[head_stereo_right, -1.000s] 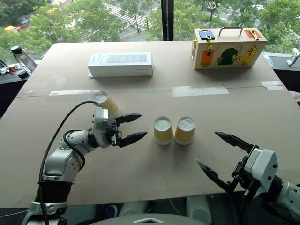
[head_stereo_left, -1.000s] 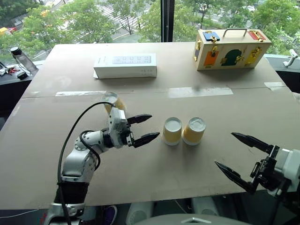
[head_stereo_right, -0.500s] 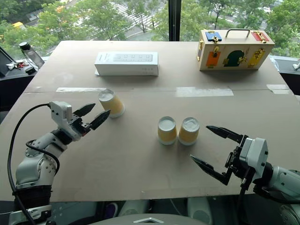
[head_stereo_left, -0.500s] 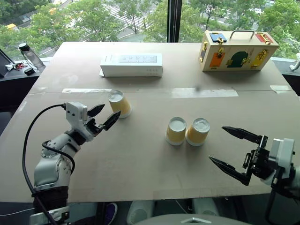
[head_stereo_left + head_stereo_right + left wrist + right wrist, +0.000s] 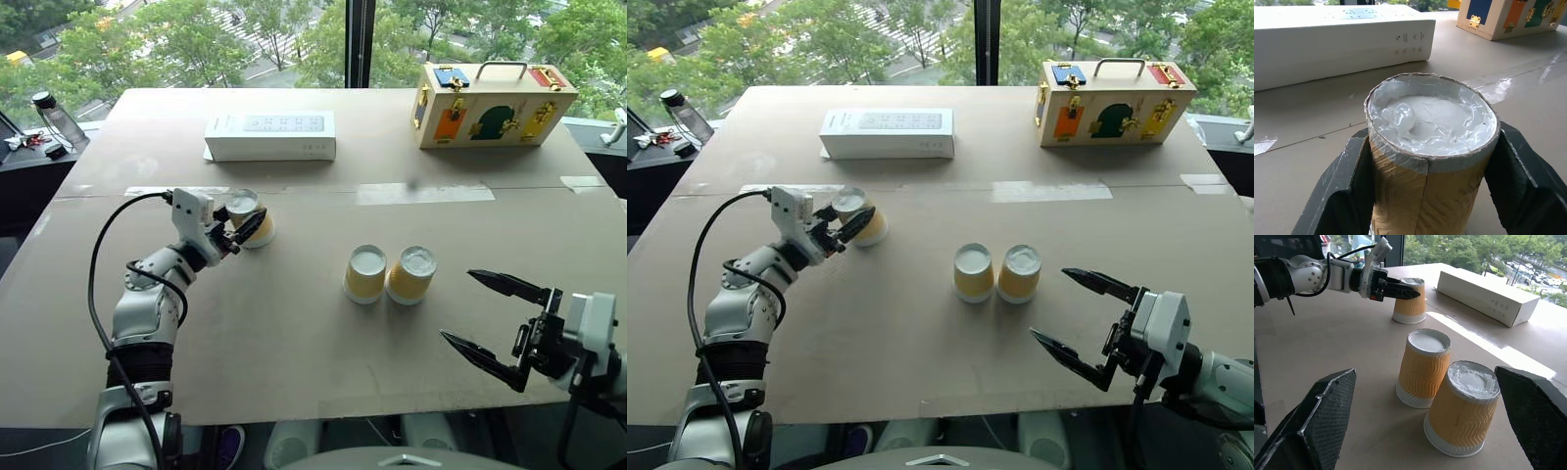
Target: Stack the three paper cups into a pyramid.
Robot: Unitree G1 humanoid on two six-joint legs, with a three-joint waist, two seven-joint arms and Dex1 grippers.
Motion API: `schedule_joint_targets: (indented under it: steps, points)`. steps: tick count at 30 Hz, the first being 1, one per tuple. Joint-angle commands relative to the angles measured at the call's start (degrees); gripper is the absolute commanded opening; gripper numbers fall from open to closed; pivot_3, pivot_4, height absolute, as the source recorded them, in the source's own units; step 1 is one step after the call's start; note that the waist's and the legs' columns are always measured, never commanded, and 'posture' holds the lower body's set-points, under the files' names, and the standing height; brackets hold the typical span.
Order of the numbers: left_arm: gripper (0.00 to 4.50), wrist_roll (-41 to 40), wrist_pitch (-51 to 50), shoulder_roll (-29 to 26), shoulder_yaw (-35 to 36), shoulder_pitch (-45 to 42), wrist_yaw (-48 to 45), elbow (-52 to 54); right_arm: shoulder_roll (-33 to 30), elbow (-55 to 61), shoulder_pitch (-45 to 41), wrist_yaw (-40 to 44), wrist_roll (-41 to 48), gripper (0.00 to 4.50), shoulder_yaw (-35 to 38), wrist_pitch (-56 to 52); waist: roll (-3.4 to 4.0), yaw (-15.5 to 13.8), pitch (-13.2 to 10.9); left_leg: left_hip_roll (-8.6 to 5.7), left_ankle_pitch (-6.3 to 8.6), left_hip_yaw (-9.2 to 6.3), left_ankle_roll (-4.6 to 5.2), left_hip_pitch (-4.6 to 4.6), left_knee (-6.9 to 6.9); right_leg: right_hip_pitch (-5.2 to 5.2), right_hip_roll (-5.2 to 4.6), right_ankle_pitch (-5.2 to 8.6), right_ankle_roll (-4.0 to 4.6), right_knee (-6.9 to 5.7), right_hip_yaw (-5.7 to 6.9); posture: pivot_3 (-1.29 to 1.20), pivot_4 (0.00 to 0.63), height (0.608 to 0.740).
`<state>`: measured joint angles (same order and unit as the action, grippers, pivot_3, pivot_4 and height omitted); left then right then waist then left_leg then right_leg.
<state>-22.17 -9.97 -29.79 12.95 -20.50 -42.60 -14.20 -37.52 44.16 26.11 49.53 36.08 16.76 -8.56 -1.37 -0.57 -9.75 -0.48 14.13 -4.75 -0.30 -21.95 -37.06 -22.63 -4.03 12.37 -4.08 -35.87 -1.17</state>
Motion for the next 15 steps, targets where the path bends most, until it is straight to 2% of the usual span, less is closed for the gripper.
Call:
schedule_joint_targets:
  steps: [1, 3, 8, 11, 15]
  points:
    - [2.33, -0.5, 2.3, -1.1, 0.4, -2.1, -2.5, 1.2, 0.4, 2.9, 1.0, -0.9, 0.5, 4.5, 2.1, 0.8, 0.0, 0.0, 0.0, 0.0, 0.0, 0.0, 0.0, 0.0, 0.0, 0.0, 0.0, 0.0, 0.0, 0.0, 0.0, 0.0, 0.15, 0.74]
    - [2.33, -1.3, 0.9, -1.3, -0.2, -3.0, -3.6, 2.9, 0.6, 3.1, 1.6, -1.3, 0.3, 4.5, 2.1, 0.9, 0.0, -0.1, 0.0, 0.0, 0.0, -0.01, 0.0, -0.01, 0.0, 0.0, 0.0, 0.0, 0.0, 0.0, 0.01, 0.0, 0.15, 0.74]
    - [2.33, -9.6, -18.2, 0.0, -7.0, -11.2, -6.1, 15.6, 2.2, 3.6, 3.6, -2.9, -0.9, 4.5, 2.3, 1.7, -0.05, -0.5, 0.0, -0.03, 0.0, -0.15, 0.0, -0.15, -0.15, 0.01, -0.02, -0.01, -0.01, 0.0, 0.14, 0.0, 0.15, 0.74]
    - [2.33, -15.4, -31.2, -1.0, -12.1, -18.0, -10.0, 20.1, 3.3, 3.9, 5.8, -3.2, -1.7, 4.5, 3.4, 2.6, -0.06, -0.3, 0.0, -0.1, 0.0, -0.21, 0.0, -0.22, -0.2, 0.01, -0.02, 0.0, -0.02, 0.0, 0.16, 0.0, 0.15, 0.74]
    - [2.33, -18.8, -35.6, 0.8, -14.6, -24.2, -13.4, 20.1, 4.9, 3.7, 9.7, -3.0, -2.8, 4.5, 5.5, 4.1, 0.05, 1.4, 0.0, -0.09, 0.0, -0.12, 0.0, -0.08, -0.09, 0.01, 0.0, 0.02, -0.04, -0.03, 0.03, 0.0, 0.15, 0.74]
